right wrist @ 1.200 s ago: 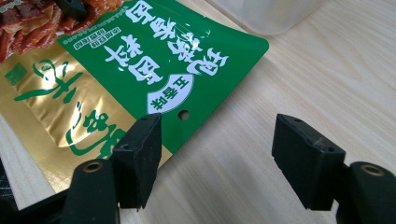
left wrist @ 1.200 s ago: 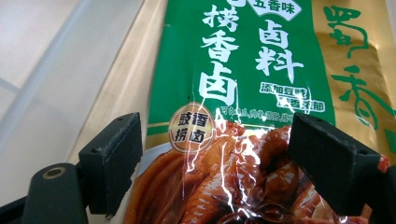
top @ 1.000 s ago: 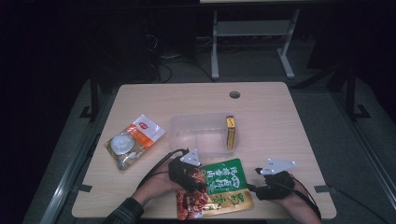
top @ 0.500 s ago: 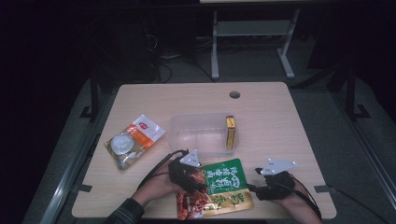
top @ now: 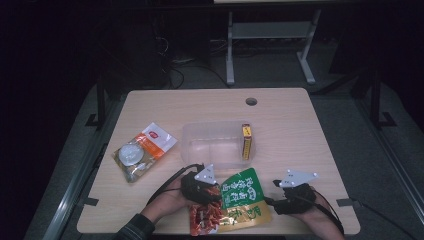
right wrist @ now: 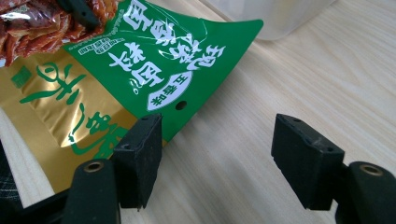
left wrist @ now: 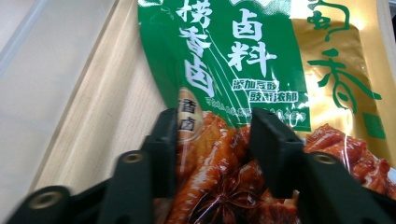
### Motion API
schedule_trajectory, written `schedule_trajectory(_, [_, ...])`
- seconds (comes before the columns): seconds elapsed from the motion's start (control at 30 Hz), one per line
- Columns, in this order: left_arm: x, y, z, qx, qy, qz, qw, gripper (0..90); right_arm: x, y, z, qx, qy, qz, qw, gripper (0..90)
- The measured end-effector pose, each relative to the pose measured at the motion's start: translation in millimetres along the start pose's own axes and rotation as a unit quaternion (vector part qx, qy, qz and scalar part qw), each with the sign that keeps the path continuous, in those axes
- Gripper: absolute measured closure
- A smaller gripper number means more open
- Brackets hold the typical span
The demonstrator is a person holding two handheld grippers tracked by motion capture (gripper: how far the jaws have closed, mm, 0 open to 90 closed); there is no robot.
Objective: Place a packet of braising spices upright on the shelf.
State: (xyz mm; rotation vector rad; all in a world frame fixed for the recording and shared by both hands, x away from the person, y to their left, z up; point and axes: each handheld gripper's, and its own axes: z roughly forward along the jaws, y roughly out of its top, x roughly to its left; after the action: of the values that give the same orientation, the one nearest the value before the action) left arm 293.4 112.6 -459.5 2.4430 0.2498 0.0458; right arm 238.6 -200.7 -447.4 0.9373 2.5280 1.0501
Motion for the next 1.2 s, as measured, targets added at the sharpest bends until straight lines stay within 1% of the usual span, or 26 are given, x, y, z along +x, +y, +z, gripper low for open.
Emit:
schedule_trajectory(0.03, [0.2,0.3,-0.5,0.001,0.002,0.004,1.0000,67.0,0.0,0.0,0.1,0.000,0.000,0.000,1.0000,33.2])
schedule_trajectory(0.07, [-1.1,0.5,-0.3,0.000,0.006,0.001,1.0000,75.2,-0.2,-0.1,0.1,-0.001,0.001,-0.002,1.0000,33.2])
schedule_trajectory(0.1, [-1.1,0.5,-0.3,0.000,0.006,0.001,1.0000,76.8,-0.2,-0.1,0.1,-0.001,0.001,-0.002,1.0000,33.2])
schedule_trajectory(0.2, [-3.1,1.0,-0.8,0.002,0.016,0.005,0.9999,81.0,-0.6,0.0,-0.1,-0.001,0.001,0.002,1.0000,33.1])
schedule_trajectory(0.27, [-3.0,-0.2,-1.0,-0.009,0.016,-0.006,0.9998,84.8,-0.5,0.0,-0.3,-0.002,0.001,0.001,1.0000,33.1])
schedule_trajectory(0.3, [-3.0,-0.2,-1.0,-0.009,0.016,-0.006,0.9998,85.8,-0.7,0.0,-0.5,-0.002,0.001,0.001,1.0000,33.1])
schedule_trajectory(0.33, [-1.2,-1.2,-2.4,-0.012,0.012,-0.010,0.9998,86.7,-0.7,-0.2,-0.5,-0.004,0.000,0.002,1.0000,32.9])
schedule_trajectory(0.37, [-1.9,-1.2,-3.0,-0.019,0.012,-0.020,0.9995,87.4,-1.1,-0.3,-0.8,-0.005,0.000,0.002,1.0000,32.8])
schedule_trajectory(0.43, [-2.2,-1.0,-3.9,-0.022,0.012,-0.022,0.9994,87.9,-1.3,-0.4,-1.2,-0.006,0.000,0.004,1.0000,32.6])
schedule_trajectory(0.47, [-2.0,-0.5,-6.0,-0.019,0.013,-0.015,0.9996,88.2,-1.9,-0.6,-1.4,-0.008,-0.001,0.002,1.0000,32.5])
schedule_trajectory(0.5, [-3.7,-0.4,-7.5,-0.027,0.012,-0.022,0.9993,88.4,-2.4,-0.5,-2.4,-0.012,-0.001,0.006,0.9999,32.2])
schedule_trajectory(0.57, [-3.3,-0.5,-9.6,-0.027,0.011,-0.021,0.9994,88.5,-2.7,-0.4,-2.8,-0.014,-0.002,0.006,0.9999,32.1])
schedule_trajectory(0.6, [-3.7,-0.8,-13.1,-0.039,0.005,-0.033,0.9987,88.6,-2.8,-0.3,-3.2,-0.017,0.000,0.010,0.9998,31.9])
schedule_trajectory(0.7, [-4.0,-1.1,-17.7,-0.045,0.003,-0.035,0.9984,88.8,-2.5,-0.2,-4.0,-0.019,-0.002,0.012,0.9997,31.9])
schedule_trajectory(0.8, [-4.4,-2.7,-27.8,-0.058,0.007,-0.041,0.9975,89.0,-3.2,0.2,-5.1,-0.024,-0.001,0.013,0.9996,32.0])
schedule_trajectory(0.83, [-4.4,-2.7,-27.8,-0.058,0.007,-0.041,0.9975,89.0,-3.2,0.2,-5.1,-0.024,-0.001,0.013,0.9996,32.0])
schedule_trajectory(0.87, [-3.8,-4.0,-33.7,-0.068,0.007,-0.046,0.9966,88.9,-3.5,0.2,-6.0,-0.028,-0.001,0.017,0.9995,32.2])
schedule_trajectory(0.9, [-3.7,-4.5,-37.1,-0.071,0.011,-0.047,0.9963,89.0,-4.0,0.1,-6.6,-0.029,0.000,0.017,0.9994,32.1])
schedule_trajectory(0.93, [-3.7,-4.5,-37.1,-0.071,0.011,-0.047,0.9963,89.0,-4.0,0.1,-6.6,-0.029,0.000,0.017,0.9994,32.1])
schedule_trajectory(0.97, [-3.2,-5.8,-44.0,-0.078,0.019,-0.048,0.9956,89.1,-4.5,0.1,-7.6,-0.034,-0.002,0.019,0.9992,32.1])
schedule_trajectory(1.07, [-2.1,-7.6,-54.4,-0.089,0.026,-0.056,0.9941,89.1,-5.4,-0.2,-8.3,-0.037,-0.001,0.017,0.9992,32.1])
schedule_trajectory(1.1, [-2.1,-7.6,-54.4,-0.089,0.026,-0.056,0.9941,89.2,-5.4,-0.2,-8.3,-0.037,-0.001,0.017,0.9992,32.1])
schedule_trajectory(1.13, [-1.1,-8.9,-61.3,-0.096,0.032,-0.059,0.9930,89.2,-5.6,-0.3,-8.3,-0.037,-0.001,0.018,0.9992,32.1])
schedule_trajectory(1.2, [-0.5,-9.8,-68.6,-0.106,0.036,-0.063,0.9917,89.2,-5.4,-0.2,-8.2,-0.037,0.002,0.018,0.9992,31.9])
